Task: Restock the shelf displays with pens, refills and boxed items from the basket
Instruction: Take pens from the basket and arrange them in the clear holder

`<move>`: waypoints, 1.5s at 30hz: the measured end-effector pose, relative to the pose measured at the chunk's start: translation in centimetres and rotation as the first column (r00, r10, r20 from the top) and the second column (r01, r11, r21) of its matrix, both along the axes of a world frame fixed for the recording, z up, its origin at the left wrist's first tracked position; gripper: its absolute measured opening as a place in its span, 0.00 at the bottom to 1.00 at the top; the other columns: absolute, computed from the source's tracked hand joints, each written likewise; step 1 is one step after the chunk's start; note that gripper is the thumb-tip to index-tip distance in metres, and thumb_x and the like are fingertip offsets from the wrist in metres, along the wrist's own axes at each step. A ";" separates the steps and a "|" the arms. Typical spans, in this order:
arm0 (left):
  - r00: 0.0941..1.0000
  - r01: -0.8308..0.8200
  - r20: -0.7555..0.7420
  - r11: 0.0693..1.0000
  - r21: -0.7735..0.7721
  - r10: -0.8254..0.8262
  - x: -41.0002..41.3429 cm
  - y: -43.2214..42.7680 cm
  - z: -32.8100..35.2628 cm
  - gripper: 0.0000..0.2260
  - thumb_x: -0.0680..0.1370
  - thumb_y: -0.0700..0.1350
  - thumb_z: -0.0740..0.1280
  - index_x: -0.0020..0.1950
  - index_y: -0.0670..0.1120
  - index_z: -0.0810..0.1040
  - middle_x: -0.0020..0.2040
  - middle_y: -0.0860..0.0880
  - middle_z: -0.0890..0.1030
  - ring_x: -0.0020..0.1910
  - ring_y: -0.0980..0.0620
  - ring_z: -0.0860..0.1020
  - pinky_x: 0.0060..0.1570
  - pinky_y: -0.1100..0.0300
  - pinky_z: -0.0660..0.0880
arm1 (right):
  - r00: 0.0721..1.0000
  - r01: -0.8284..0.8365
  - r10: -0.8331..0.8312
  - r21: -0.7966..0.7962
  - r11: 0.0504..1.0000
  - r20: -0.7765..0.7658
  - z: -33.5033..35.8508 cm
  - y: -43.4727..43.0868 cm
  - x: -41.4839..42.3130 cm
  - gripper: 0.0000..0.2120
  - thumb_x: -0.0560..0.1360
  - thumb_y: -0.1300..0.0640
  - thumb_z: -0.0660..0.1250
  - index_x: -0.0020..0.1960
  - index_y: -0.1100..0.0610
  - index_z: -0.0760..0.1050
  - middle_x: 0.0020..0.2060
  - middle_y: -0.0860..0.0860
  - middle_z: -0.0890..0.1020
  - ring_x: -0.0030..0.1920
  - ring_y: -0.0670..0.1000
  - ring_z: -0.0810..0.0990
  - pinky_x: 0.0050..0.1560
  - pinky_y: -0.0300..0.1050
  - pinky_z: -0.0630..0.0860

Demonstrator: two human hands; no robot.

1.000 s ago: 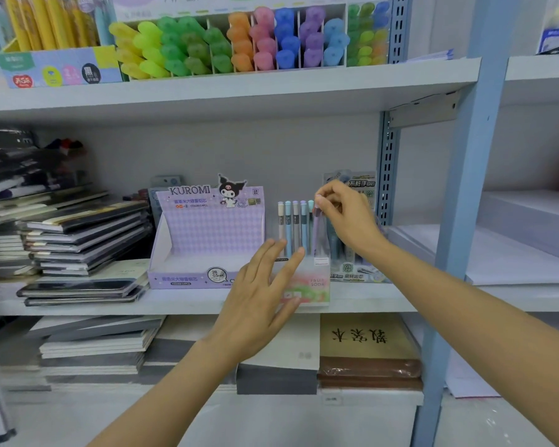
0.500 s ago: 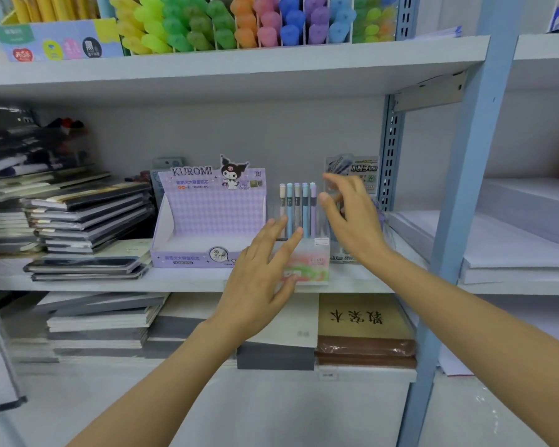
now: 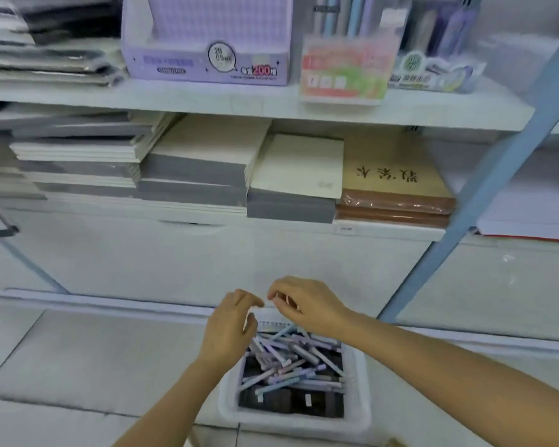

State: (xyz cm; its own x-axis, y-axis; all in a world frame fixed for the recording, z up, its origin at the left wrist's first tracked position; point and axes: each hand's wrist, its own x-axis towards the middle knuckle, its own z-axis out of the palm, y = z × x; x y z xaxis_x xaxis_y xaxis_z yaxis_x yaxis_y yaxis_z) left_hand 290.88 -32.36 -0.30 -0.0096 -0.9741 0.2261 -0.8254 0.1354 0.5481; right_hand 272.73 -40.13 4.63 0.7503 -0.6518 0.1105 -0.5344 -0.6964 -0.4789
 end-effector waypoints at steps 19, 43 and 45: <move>0.975 0.044 0.201 0.975 0.220 -0.089 -2.3 4.3 -11.1 0.15 0.67 0.30 0.72 0.53 0.39 0.82 0.54 0.40 0.80 0.51 0.39 0.79 0.48 0.47 0.78 | 0.857 0.192 -0.111 0.112 0.975 -0.503 -21.3 3.8 -7.4 0.18 0.74 0.47 0.69 0.61 0.52 0.73 0.58 0.49 0.75 0.58 0.51 0.70 0.50 0.43 0.62; 0.986 0.108 0.076 0.924 0.367 -0.145 -6.7 0.0 -13.6 0.07 0.83 0.41 0.59 0.59 0.41 0.73 0.38 0.47 0.76 0.29 0.48 0.70 0.27 0.56 0.67 | 0.940 0.267 -0.113 0.492 0.829 -0.321 -19.2 1.4 -9.7 0.12 0.76 0.55 0.69 0.59 0.55 0.77 0.51 0.49 0.77 0.51 0.48 0.77 0.53 0.43 0.75; 0.989 0.123 0.027 0.912 0.391 -0.145 -6.4 -0.1 -13.3 0.10 0.84 0.44 0.55 0.62 0.43 0.71 0.38 0.49 0.75 0.31 0.46 0.74 0.30 0.52 0.72 | 0.917 0.243 -0.063 0.425 0.872 -0.394 -19.7 2.1 -8.9 0.18 0.75 0.55 0.70 0.63 0.56 0.73 0.57 0.51 0.74 0.56 0.50 0.74 0.58 0.46 0.73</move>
